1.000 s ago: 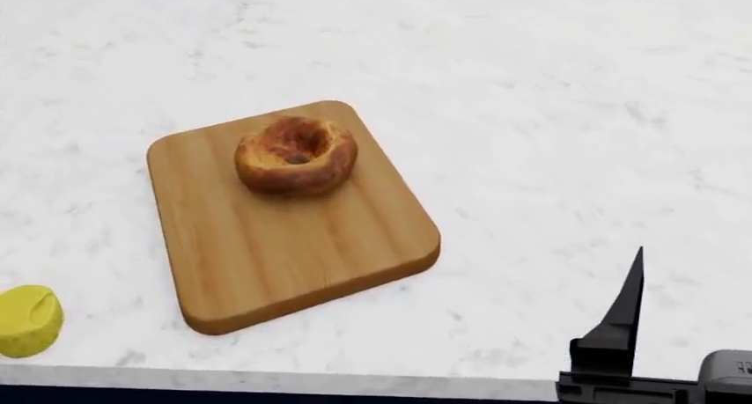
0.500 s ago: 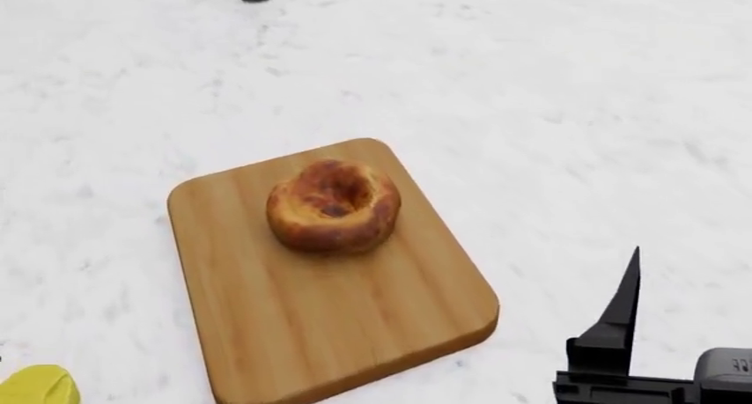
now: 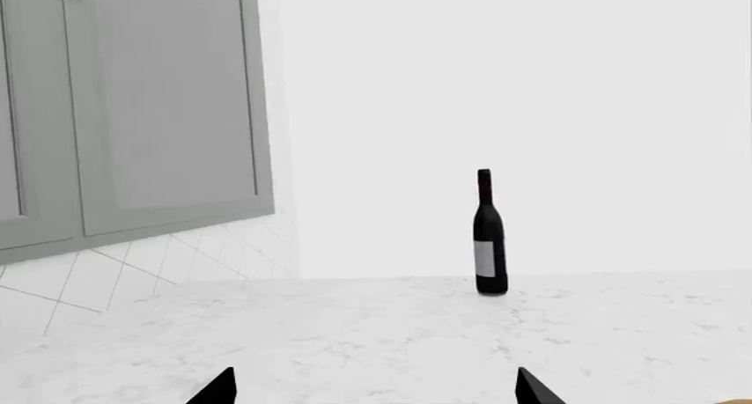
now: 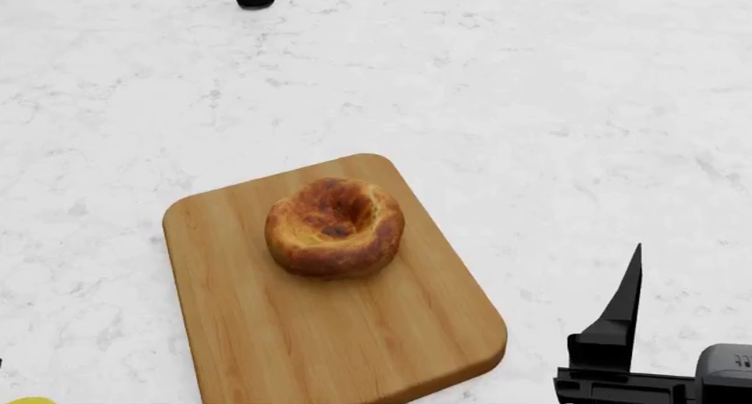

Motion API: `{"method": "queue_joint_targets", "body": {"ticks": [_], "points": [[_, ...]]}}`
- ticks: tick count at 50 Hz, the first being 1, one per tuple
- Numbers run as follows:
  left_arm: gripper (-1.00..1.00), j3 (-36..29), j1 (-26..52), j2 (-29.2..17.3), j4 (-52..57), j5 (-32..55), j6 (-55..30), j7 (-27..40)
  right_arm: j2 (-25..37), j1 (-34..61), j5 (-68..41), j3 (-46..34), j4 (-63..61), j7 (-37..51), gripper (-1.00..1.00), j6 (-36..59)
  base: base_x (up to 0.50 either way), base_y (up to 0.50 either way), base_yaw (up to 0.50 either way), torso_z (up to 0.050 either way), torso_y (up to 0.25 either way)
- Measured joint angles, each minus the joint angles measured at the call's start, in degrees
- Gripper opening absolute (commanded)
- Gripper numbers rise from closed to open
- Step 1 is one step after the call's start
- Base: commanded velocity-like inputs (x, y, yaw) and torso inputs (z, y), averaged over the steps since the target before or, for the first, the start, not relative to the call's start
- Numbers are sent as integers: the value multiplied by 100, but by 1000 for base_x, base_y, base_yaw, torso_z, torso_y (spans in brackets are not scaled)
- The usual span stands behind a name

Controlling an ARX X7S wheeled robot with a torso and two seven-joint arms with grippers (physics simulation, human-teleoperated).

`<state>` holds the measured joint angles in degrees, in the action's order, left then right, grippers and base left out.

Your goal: Pick up the wedge of cheese and place it on the slice of bread to prepare a simple cheese on bread dish.

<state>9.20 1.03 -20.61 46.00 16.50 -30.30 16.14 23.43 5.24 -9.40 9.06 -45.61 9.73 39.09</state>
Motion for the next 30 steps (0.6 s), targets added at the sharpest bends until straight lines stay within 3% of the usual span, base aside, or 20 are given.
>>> {"method": "queue_joint_targets", "body": {"ticks": [30], "points": [[100, 20, -84, -18, 65, 123, -23, 55, -8, -96, -15, -16, 127, 44, 100, -117, 0, 0, 0, 0, 0]]}}
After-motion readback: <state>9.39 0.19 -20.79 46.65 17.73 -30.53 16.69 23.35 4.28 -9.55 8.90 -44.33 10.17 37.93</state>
